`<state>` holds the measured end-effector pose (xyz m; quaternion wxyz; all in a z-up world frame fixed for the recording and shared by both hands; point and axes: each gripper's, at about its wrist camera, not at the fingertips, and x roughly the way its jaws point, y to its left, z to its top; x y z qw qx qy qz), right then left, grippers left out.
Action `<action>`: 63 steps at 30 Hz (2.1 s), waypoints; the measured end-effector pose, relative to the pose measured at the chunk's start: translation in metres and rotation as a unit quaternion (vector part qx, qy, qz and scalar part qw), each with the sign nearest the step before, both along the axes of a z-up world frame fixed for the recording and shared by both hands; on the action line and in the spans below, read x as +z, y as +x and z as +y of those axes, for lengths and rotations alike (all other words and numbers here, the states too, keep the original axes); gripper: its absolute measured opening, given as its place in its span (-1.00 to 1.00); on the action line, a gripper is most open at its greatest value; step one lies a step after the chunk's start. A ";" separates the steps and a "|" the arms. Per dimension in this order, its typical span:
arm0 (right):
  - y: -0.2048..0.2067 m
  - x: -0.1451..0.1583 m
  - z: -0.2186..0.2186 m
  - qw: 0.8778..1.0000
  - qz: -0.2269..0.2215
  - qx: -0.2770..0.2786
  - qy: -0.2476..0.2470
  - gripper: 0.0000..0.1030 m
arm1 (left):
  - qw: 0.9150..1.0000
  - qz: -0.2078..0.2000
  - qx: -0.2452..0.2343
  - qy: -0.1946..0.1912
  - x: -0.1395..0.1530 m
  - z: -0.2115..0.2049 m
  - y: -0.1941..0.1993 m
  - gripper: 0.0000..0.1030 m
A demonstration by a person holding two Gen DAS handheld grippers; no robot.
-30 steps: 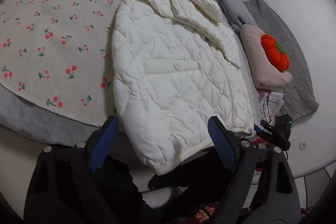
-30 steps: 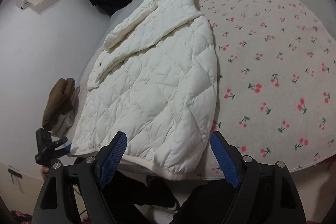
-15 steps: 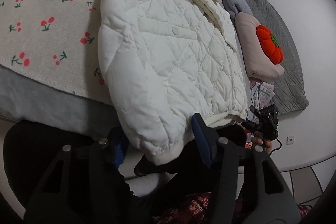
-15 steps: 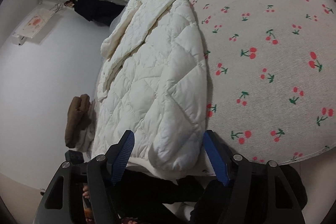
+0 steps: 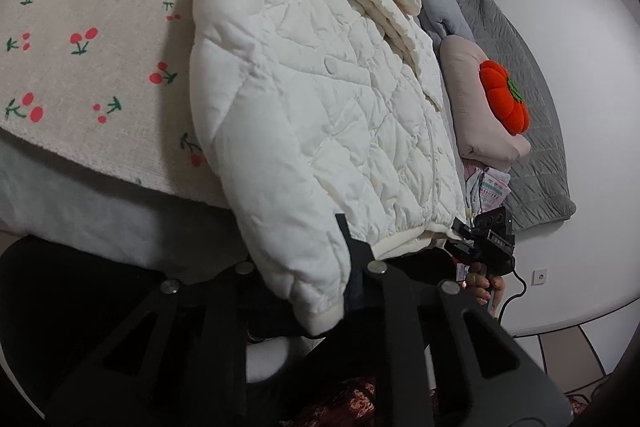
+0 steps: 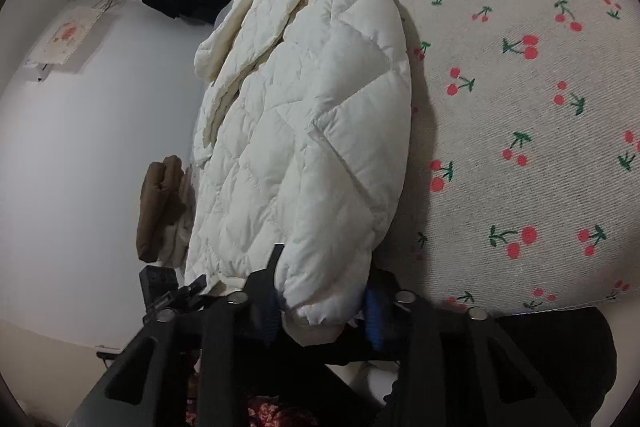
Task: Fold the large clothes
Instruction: 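Grasp the jacket hem with both grippers and lift it, then fold the held hem over toward the collar and open both grippers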
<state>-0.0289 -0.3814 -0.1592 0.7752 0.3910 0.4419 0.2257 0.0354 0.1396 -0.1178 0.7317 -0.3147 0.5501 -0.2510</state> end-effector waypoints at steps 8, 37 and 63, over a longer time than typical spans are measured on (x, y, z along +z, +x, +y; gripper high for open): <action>-0.009 0.046 -0.001 0.995 -0.094 0.008 0.022 -0.73 | 0.998 -0.051 0.014 -0.034 0.032 0.002 0.003 -0.75; 0.154 0.234 0.000 0.941 -0.335 -0.044 0.007 -0.78 | 0.938 -0.337 0.039 -0.074 0.212 -0.014 0.206 -0.80; 0.431 0.122 -0.025 0.952 -0.166 -0.256 -0.029 -0.78 | 0.961 -0.184 0.192 0.076 0.029 -0.054 0.472 -0.73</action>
